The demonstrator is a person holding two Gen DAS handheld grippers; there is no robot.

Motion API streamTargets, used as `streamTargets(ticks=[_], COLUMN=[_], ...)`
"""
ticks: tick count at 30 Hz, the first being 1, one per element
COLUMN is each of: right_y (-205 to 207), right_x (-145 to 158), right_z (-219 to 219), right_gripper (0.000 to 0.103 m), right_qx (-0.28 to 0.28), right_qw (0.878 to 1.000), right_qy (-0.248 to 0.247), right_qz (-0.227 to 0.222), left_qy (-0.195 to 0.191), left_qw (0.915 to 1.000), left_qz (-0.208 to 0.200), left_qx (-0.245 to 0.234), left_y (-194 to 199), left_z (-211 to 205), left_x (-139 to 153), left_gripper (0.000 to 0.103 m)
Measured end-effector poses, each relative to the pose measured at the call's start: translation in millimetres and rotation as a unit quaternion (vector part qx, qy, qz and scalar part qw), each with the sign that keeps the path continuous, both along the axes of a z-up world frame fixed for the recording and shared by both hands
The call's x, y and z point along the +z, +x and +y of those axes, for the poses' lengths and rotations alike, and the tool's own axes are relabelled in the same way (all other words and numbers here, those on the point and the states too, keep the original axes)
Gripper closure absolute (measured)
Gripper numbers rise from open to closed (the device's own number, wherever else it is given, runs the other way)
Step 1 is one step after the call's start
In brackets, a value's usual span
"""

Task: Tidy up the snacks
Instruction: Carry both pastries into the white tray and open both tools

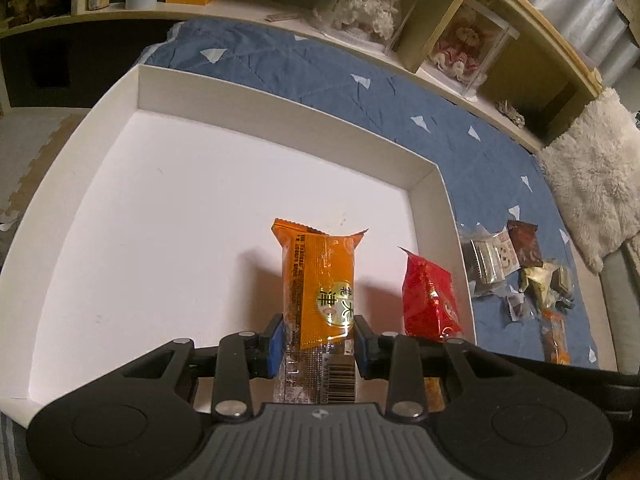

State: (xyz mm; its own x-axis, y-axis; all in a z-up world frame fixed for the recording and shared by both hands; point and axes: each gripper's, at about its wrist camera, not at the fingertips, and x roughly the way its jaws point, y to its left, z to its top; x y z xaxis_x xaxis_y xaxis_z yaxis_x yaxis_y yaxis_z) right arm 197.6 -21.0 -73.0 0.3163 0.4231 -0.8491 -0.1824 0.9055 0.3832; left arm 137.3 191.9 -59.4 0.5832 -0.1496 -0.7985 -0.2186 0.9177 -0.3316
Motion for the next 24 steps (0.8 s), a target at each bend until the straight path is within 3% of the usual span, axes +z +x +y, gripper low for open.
streamTargets(ticks=[9,17,24], right_y=[-0.3,-6.0,-12.0], right_x=[1.3,17.4,20.8], right_z=[-0.4,-8.2,-15.5], right_gripper=[0.050,0.048,0.048], right_qx=[-0.002,0.014,0.030], right_qw=[1.000,0.999,0.998], right_qy=[-0.009,-0.017,-0.030], right_qz=[-0.011,-0.029,-0.037], left_qy=[-0.002,0.003,0.020], left_qw=[0.9999,0.9995,0.9992], left_qz=[0.012,0.029,0.025], left_qx=[-0.005,-0.013,-0.025], left_y=[1.3,2.3,-4.6], left_z=[-2.3,-8.9,-17.0], left_x=[-4.3,-5.9,3.0], left_gripper=[0.066,0.065,0.047])
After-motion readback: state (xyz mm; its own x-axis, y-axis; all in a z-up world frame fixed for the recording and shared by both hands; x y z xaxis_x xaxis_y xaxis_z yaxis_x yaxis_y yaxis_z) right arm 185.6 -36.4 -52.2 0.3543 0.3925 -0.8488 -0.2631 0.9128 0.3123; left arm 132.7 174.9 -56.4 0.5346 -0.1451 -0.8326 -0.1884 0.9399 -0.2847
